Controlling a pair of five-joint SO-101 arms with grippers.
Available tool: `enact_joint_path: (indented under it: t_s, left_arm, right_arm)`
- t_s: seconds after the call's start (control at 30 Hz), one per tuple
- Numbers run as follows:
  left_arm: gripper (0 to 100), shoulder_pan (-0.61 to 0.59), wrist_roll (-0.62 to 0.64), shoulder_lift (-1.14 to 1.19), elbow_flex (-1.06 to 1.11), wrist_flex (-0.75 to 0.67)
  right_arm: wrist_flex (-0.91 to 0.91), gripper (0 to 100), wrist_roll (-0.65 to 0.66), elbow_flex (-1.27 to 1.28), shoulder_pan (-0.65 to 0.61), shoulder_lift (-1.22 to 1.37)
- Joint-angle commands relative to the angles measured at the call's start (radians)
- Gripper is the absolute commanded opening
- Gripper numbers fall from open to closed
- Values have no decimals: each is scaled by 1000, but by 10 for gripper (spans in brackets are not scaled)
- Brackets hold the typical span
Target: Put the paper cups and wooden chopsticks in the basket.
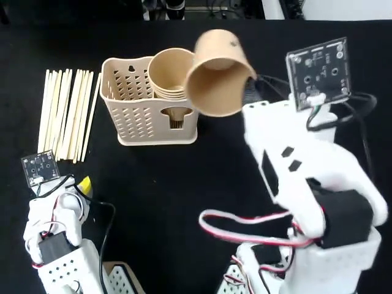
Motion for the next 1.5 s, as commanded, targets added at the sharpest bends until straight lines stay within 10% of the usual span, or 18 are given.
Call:
enact_joint_path:
  t_s: [0.0,0.77,1.07,1.47]
  left_arm:
    - [296,10,-6,-6,18,-3]
    - [296,10,-6,-6,18,-3]
    - [296,10,-6,-6,18,-3]
    - [296,10,-6,-6,18,-3]
  right_arm:
    - [5,11,-11,-94,-71,38]
    - [199,22,-41,-648,-129,723]
    - [198,383,-34,-771,-129,803]
    - [351,157,-43,-1136,-166,805]
